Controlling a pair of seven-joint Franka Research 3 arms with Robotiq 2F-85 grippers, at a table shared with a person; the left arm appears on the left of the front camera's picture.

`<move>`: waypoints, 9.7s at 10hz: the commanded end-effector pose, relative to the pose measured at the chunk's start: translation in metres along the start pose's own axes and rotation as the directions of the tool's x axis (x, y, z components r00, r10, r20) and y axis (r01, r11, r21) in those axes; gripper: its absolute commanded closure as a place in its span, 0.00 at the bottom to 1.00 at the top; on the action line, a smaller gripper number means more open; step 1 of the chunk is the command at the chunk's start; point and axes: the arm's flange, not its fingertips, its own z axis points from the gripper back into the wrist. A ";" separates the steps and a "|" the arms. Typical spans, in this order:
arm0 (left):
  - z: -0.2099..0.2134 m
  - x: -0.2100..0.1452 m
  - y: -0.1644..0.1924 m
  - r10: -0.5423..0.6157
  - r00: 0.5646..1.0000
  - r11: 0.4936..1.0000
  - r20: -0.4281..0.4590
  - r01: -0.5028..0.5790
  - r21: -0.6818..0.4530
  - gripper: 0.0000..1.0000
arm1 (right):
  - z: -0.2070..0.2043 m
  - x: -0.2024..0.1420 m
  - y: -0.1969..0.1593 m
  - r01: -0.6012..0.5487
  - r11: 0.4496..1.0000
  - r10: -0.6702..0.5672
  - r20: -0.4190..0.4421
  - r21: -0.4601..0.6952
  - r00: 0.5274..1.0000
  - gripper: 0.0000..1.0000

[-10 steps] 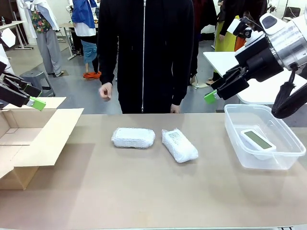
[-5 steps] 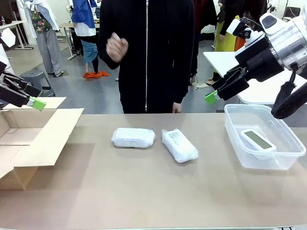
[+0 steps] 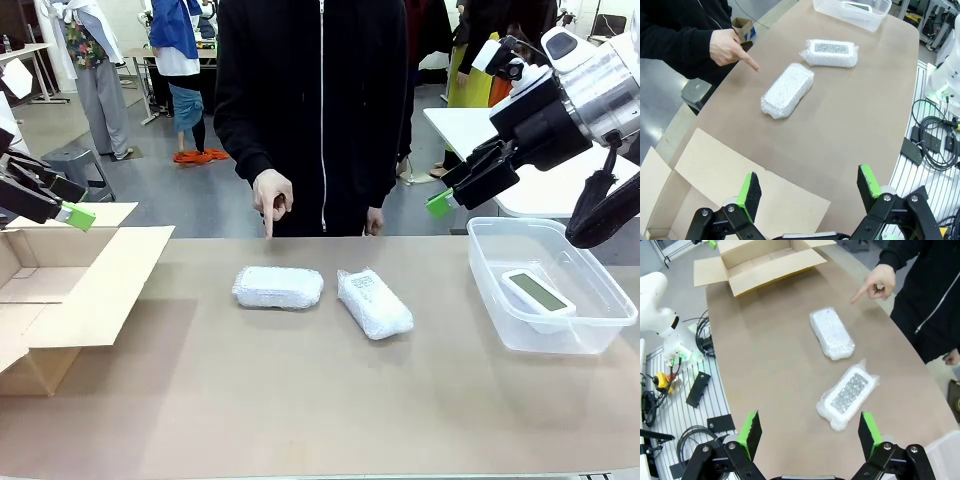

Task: Separate and place wrapped and unwrapped clocks.
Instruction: Pick up the Digital clock indicated by the person, then if the picked Digital clock is wrapped, place it in the Package Box ; if not, place it in the Organizing box.

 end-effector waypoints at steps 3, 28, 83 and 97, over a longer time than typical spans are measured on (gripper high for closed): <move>0.000 0.000 0.002 -0.013 1.000 1.000 0.017 0.013 -0.012 0.00 | 0.000 0.000 -0.001 0.001 1.000 -0.001 0.012 0.012 1.000 0.00; -0.238 0.137 -0.006 -0.653 0.727 0.711 -0.212 0.493 -0.501 0.00 | 0.000 0.000 -0.001 0.001 1.000 -0.001 0.012 0.012 1.000 0.00; -0.208 0.222 0.033 -0.547 0.683 0.834 -0.484 0.395 -0.386 0.38 | 0.000 0.000 -0.001 0.001 1.000 -0.001 0.012 0.012 1.000 0.00; -0.151 0.212 0.081 -0.186 0.785 0.982 -0.591 0.139 -0.125 0.19 | 0.000 0.000 -0.001 0.001 1.000 -0.001 0.012 0.012 1.000 0.00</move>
